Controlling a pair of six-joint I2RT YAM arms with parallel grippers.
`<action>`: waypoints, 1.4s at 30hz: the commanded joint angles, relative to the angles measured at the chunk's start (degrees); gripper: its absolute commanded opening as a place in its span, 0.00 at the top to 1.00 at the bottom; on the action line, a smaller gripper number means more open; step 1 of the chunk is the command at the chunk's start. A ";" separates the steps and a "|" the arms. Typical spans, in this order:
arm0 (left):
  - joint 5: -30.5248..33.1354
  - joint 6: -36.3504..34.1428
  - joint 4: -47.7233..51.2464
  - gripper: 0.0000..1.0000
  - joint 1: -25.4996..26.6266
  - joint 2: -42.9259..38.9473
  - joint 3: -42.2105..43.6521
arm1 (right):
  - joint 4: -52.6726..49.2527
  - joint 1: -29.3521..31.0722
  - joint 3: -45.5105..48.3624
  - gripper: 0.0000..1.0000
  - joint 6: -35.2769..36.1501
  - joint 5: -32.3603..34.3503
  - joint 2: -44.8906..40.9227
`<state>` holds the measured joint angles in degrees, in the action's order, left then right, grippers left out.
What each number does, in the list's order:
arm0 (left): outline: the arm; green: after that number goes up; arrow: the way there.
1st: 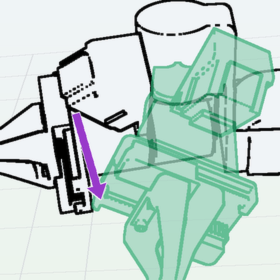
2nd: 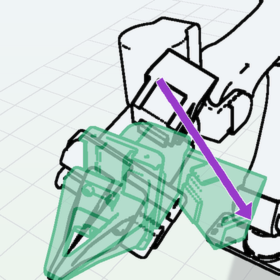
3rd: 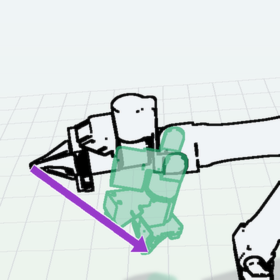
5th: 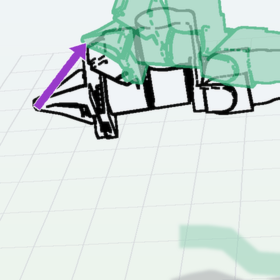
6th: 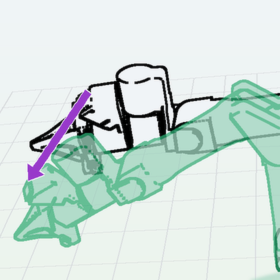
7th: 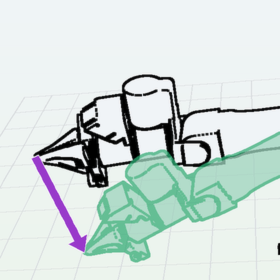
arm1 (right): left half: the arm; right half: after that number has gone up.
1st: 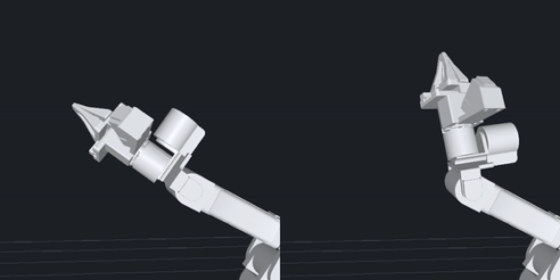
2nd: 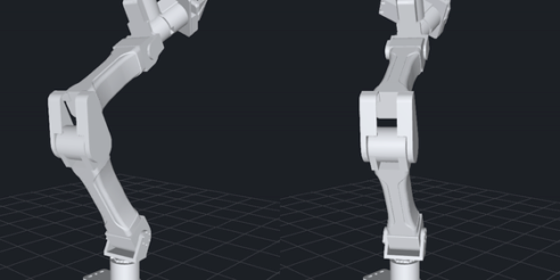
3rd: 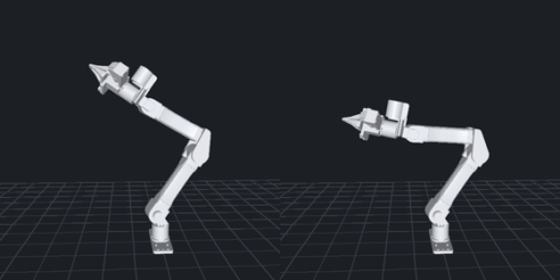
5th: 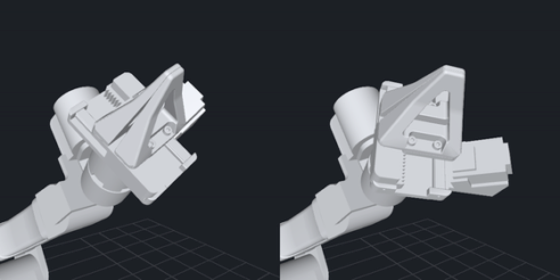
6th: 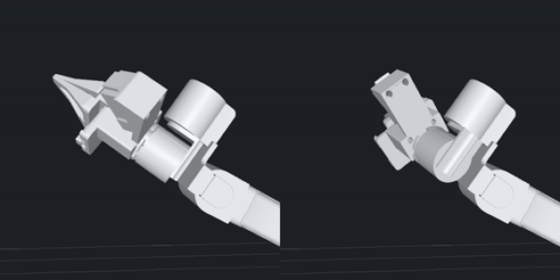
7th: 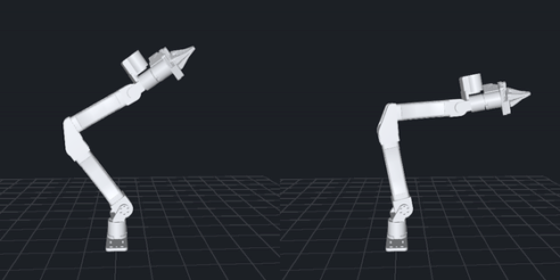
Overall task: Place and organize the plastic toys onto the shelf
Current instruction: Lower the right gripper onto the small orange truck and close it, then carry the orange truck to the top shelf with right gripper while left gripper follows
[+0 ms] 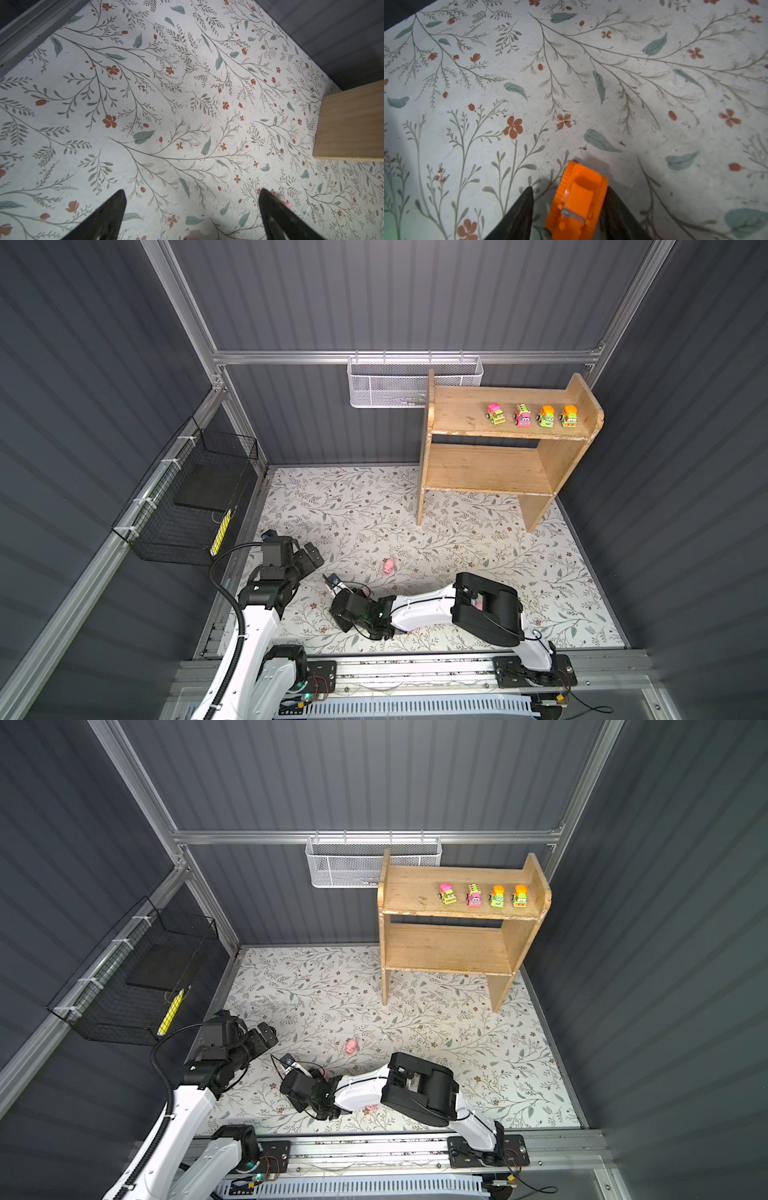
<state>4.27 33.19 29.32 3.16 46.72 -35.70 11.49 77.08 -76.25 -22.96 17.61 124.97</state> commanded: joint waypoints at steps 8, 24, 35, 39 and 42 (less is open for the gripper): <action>0.13 -1.85 1.61 0.00 -0.52 -0.06 -2.49 | 0.58 -0.79 0.97 0.62 -0.55 1.26 -0.49; -3.70 -4.37 1.92 0.00 -0.48 -0.10 -5.77 | -5.66 -2.07 5.04 0.66 1.03 2.08 -15.76; -10.90 -9.24 2.04 0.00 -0.43 0.21 -9.74 | -18.76 -8.63 11.00 0.67 0.58 7.24 -31.63; -17.68 -11.02 1.57 0.00 -0.43 1.41 -13.15 | -23.60 -11.84 12.40 0.67 1.81 9.73 -38.38; -22.66 -10.95 0.70 0.00 0.19 1.87 -15.97 | -26.25 -14.16 12.32 0.67 3.54 11.68 -42.79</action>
<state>-11.38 24.29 30.72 3.18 48.40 -48.40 -9.80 64.38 -64.29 -21.34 25.91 85.27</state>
